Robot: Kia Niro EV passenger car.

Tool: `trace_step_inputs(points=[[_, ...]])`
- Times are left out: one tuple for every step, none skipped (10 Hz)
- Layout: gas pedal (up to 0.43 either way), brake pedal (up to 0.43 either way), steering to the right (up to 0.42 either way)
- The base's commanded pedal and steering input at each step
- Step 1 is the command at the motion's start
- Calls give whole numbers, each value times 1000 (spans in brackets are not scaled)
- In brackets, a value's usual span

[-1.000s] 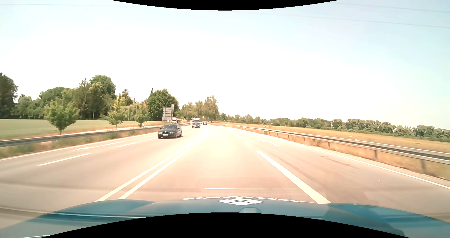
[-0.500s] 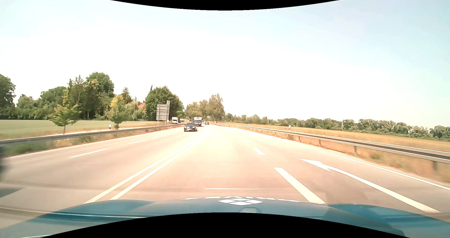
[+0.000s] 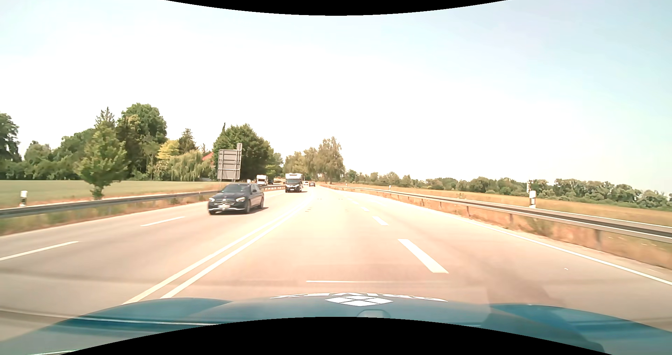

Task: Follow the waypoints while adhering to traffic rules and regulations

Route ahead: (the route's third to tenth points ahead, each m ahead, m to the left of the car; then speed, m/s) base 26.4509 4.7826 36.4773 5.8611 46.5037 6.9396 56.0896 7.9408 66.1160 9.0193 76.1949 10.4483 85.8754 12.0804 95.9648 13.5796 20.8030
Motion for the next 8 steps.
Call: trace_step_inputs(points=[[87, 0, -16], [87, 0, -15], [87, 0, -15], [87, 0, -14], [98, 0, -13], [110, 0, -12], [110, 0, -12], [110, 0, -12]])
